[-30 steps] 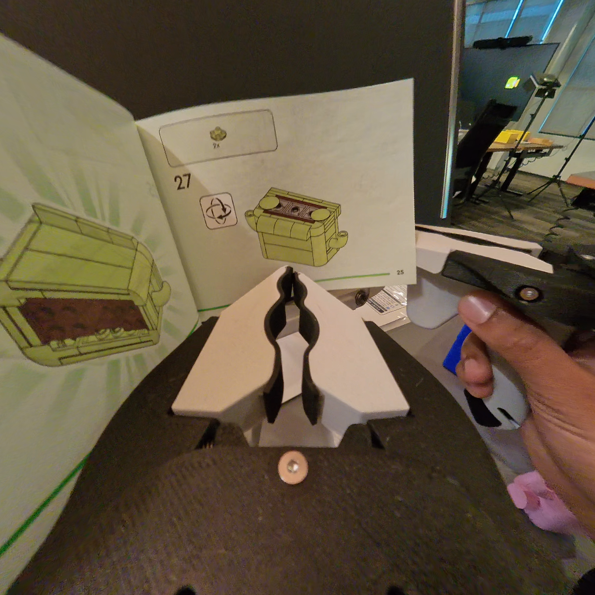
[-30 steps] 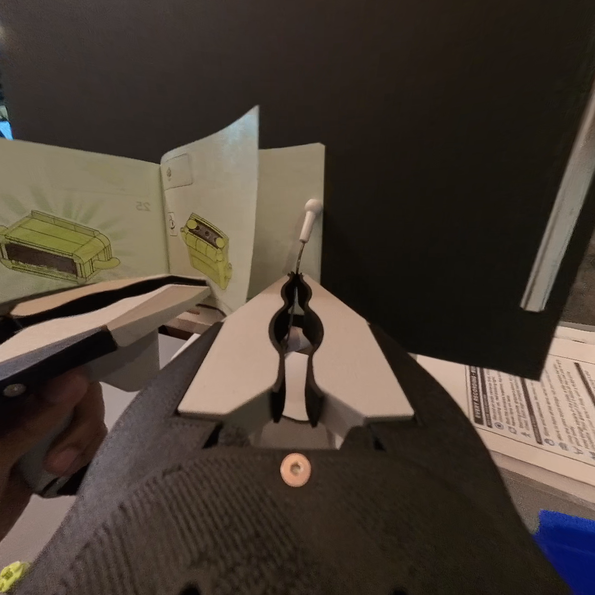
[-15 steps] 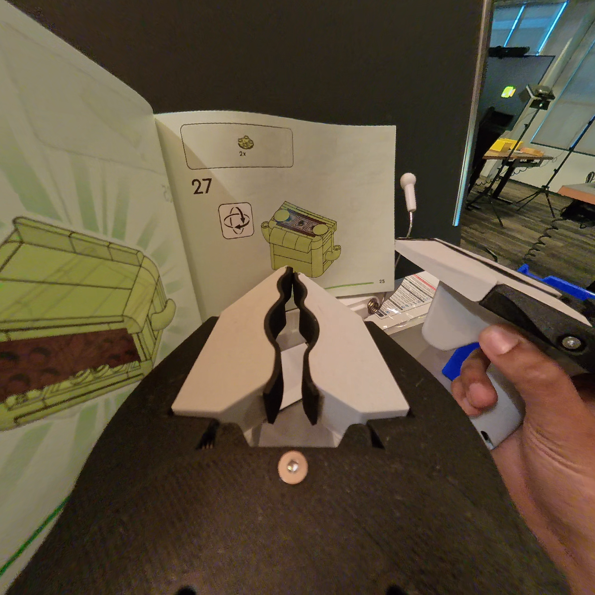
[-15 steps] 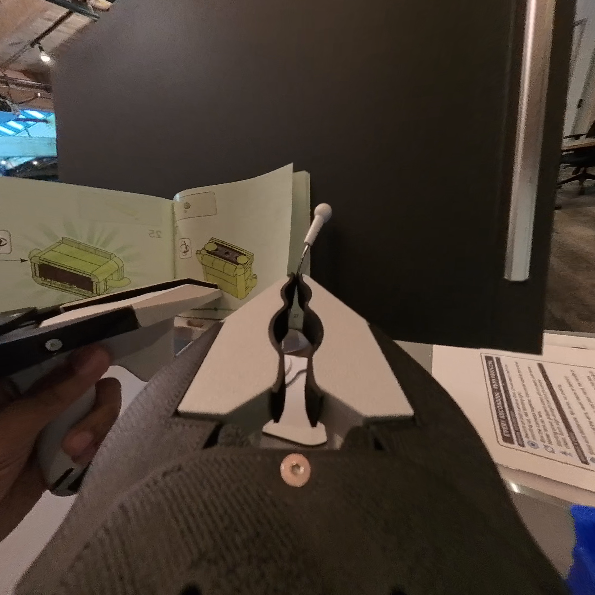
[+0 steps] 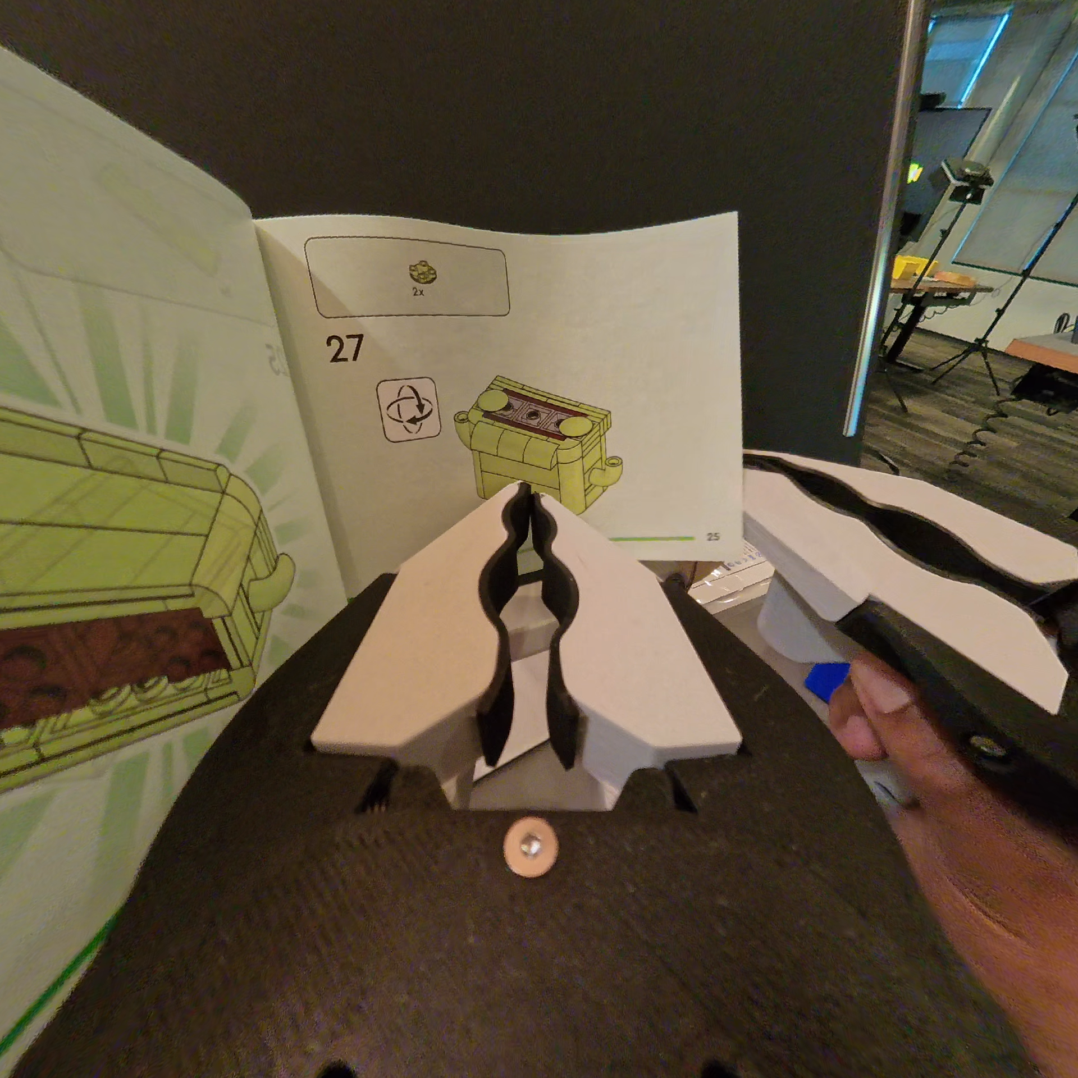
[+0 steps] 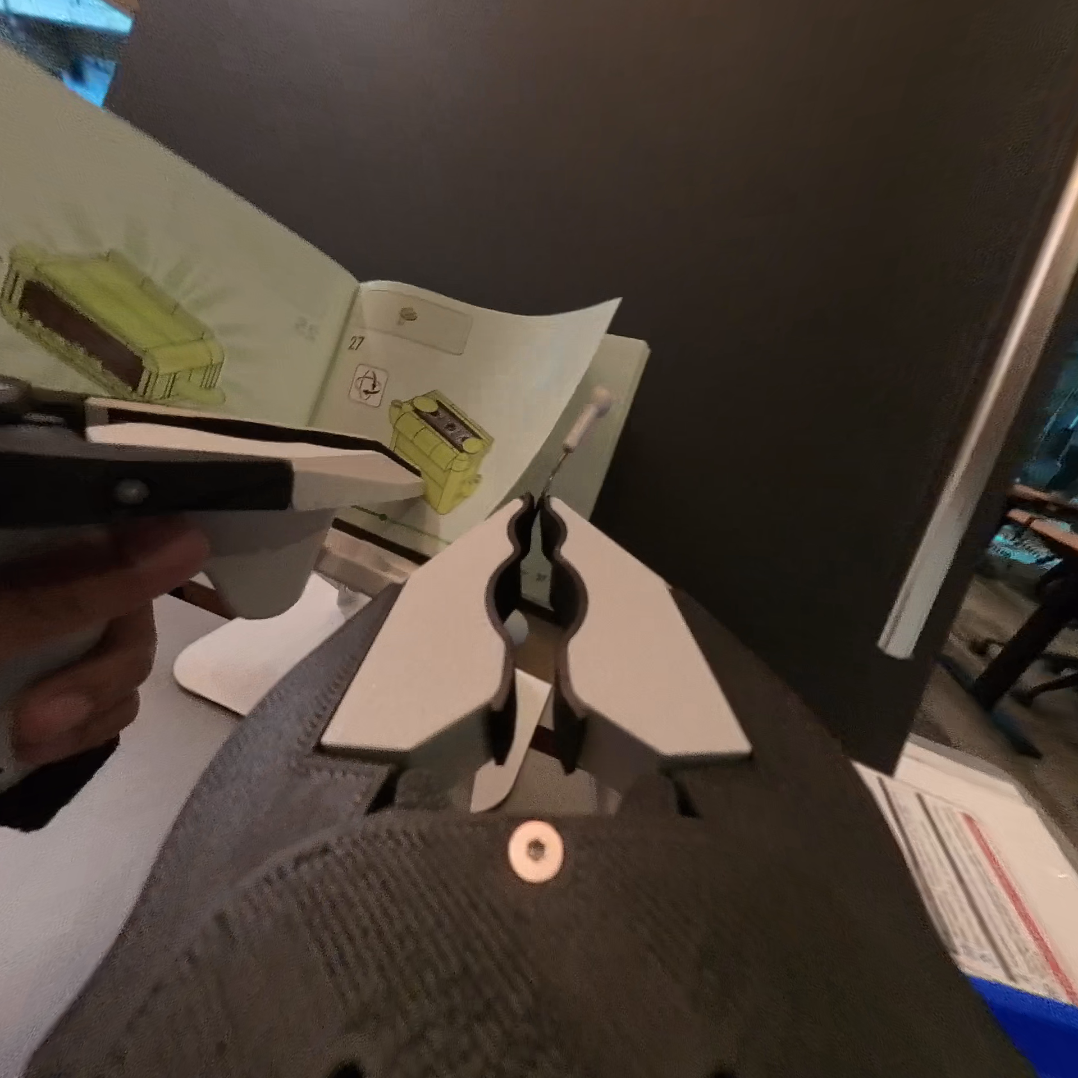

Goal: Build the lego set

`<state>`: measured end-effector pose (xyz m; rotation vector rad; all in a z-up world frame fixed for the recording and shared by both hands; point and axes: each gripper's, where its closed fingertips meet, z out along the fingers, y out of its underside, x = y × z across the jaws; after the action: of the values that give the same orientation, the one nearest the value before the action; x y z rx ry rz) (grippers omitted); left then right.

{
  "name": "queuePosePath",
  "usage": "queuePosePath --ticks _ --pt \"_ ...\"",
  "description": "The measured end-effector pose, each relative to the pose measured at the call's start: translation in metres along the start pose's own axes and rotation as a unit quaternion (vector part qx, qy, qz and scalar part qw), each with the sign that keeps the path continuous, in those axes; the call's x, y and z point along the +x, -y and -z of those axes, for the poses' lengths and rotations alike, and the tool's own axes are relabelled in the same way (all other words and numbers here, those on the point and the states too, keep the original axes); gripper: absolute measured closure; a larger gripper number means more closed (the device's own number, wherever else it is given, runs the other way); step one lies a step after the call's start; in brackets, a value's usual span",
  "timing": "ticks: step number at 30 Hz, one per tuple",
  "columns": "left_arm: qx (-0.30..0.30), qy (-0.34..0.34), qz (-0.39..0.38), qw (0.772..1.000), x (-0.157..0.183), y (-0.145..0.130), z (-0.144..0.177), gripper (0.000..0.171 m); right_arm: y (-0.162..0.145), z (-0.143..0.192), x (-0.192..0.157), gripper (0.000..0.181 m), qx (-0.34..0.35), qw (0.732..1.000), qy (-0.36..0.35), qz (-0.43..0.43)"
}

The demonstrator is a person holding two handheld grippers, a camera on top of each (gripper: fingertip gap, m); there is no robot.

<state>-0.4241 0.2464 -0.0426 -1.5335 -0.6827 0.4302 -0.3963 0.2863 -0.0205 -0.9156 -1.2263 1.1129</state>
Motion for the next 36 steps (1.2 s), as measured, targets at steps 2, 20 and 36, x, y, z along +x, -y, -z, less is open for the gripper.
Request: queuePosePath --ticks 2,20,36 --pt "0.0 0.0 -0.001 1.0 0.0 0.001 0.0 0.171 0.001 -0.001 -0.004 0.181 -0.004 1.0 0.002 0.014" --pt "-0.018 -0.029 -0.029 0.999 0.029 0.006 -0.016 0.171 -0.003 -0.001 0.002 0.181 0.019 0.99 0.022 -0.14" --pt "-0.014 -0.036 -0.044 0.998 0.032 0.008 -0.019 0.171 -0.002 -0.002 -0.003 0.181 0.006 0.992 0.068 -0.104"
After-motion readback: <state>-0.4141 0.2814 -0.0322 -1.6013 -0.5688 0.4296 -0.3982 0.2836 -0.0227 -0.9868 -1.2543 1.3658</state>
